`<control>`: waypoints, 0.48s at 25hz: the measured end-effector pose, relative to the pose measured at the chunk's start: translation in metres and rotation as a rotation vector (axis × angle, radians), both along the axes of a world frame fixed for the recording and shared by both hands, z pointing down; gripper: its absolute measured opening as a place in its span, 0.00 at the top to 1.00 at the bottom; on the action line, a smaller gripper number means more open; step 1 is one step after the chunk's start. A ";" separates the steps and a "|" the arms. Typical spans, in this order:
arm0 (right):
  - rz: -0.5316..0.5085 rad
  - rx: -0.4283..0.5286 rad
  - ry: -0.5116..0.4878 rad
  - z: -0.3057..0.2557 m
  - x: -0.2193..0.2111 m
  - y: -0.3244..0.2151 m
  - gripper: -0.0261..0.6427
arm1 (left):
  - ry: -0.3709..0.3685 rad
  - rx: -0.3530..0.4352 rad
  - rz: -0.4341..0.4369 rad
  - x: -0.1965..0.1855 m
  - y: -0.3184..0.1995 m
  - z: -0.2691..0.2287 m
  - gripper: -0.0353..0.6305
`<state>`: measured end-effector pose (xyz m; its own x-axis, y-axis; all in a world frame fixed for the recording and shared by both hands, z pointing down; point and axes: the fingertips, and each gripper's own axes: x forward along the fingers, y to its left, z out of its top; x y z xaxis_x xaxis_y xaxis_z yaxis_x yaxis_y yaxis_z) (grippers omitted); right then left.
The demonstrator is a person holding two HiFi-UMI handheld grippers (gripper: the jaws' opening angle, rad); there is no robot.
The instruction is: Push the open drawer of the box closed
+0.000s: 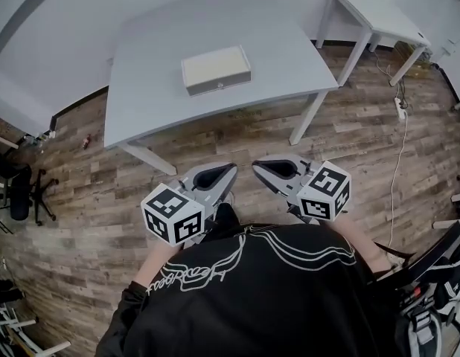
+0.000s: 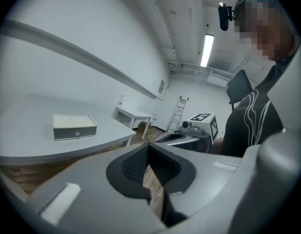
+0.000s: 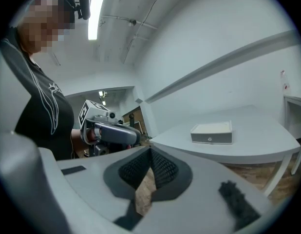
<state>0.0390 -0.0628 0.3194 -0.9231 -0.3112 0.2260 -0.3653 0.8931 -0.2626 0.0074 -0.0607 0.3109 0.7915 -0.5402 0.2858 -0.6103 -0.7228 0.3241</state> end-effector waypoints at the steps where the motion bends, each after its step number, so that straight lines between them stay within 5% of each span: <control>1: 0.002 0.006 0.002 0.000 0.000 0.003 0.95 | 0.000 0.006 -0.002 0.000 0.003 -0.002 0.94; 12: -0.002 0.025 0.003 -0.007 0.010 0.022 0.95 | 0.007 0.023 0.000 0.016 0.023 -0.007 0.94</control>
